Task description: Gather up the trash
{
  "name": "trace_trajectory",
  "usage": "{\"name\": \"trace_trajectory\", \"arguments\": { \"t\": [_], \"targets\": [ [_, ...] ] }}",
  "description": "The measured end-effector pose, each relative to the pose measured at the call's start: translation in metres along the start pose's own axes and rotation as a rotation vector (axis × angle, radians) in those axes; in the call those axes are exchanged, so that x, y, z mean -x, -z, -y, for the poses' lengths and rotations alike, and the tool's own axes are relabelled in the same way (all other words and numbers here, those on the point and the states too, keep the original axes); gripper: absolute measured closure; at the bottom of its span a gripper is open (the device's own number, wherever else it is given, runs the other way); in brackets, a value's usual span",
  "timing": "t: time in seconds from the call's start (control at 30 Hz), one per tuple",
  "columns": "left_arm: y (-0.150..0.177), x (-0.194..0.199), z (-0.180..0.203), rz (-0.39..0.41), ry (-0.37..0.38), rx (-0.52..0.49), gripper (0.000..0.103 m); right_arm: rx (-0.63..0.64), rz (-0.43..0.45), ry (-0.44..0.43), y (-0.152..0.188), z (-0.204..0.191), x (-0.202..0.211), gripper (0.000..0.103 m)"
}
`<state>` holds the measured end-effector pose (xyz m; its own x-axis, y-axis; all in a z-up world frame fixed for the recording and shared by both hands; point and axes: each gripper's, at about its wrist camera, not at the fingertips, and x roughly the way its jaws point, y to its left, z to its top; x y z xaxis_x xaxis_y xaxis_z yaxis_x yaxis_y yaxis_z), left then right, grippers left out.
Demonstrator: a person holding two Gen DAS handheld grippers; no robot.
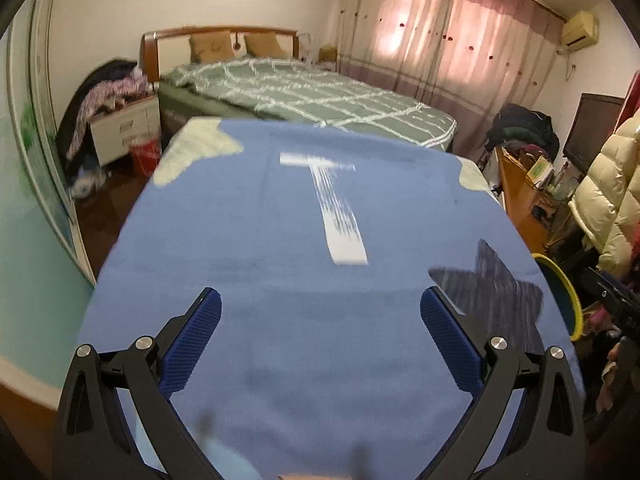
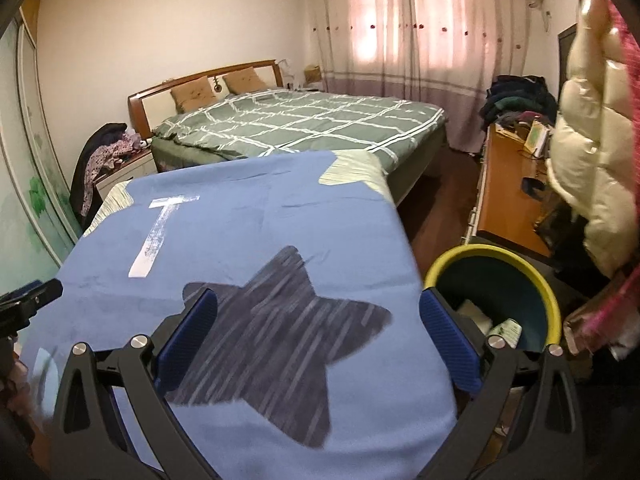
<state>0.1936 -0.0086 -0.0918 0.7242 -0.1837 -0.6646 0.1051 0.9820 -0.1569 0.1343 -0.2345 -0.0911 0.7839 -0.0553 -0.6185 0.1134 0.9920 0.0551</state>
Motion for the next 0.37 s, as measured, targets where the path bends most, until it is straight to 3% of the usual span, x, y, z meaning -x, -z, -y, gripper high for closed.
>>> {"name": "trace_trajectory", "arguments": {
  "t": [0.07,0.17,0.37],
  "targets": [
    [-0.009,-0.007,-0.001,0.02,-0.031,-0.012,0.007,0.001,-0.008,0.003,-0.008,-0.003,-0.012,0.007],
    [-0.028,-0.024,0.002,0.035,-0.147,-0.081,0.005,-0.001,-0.016,0.017,-0.02,-0.007,-0.033,0.007],
    [-0.055,-0.088,-0.022,-0.088,-0.133,-0.033,0.005,-0.001,-0.119,-0.012,-0.034,-0.019,-0.1,0.007]
  ]
}}
